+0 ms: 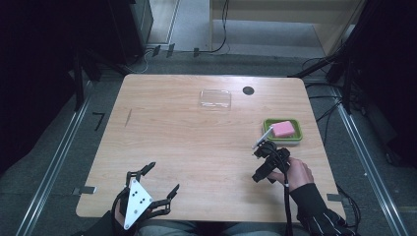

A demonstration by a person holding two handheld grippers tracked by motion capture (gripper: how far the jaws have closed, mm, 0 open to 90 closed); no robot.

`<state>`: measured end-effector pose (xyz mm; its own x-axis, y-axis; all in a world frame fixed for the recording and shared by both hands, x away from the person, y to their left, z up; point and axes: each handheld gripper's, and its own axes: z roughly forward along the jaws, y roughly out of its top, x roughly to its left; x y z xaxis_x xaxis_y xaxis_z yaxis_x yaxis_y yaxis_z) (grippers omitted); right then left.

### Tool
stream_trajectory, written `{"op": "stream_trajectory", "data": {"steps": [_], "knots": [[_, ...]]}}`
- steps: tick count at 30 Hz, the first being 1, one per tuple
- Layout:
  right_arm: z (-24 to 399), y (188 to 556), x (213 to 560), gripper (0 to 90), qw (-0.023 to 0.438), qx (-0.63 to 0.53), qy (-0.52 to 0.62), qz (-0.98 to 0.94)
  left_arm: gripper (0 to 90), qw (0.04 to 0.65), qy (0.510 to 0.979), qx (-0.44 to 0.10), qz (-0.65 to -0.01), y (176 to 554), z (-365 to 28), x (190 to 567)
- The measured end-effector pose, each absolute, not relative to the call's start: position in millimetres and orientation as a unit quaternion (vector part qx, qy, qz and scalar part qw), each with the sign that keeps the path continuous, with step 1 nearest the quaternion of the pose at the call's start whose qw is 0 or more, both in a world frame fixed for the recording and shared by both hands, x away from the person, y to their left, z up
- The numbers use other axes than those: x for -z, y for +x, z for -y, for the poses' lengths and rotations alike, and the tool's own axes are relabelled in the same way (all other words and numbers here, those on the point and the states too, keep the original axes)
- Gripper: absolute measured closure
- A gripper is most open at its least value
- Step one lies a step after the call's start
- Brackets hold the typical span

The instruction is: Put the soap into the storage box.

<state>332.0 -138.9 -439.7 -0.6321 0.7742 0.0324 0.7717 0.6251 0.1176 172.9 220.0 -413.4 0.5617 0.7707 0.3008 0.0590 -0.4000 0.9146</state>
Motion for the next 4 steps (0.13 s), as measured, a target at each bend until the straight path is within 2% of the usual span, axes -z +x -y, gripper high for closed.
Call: {"op": "stream_trajectory", "data": {"steps": [4], "knots": [[142.7, 327.5, 443.5, 5.7, 0.011, -0.064, 0.427, -0.902, 13.6, 0.471, 0.747, -0.378, -0.278, 172.9, -220.1, 413.4]]}}
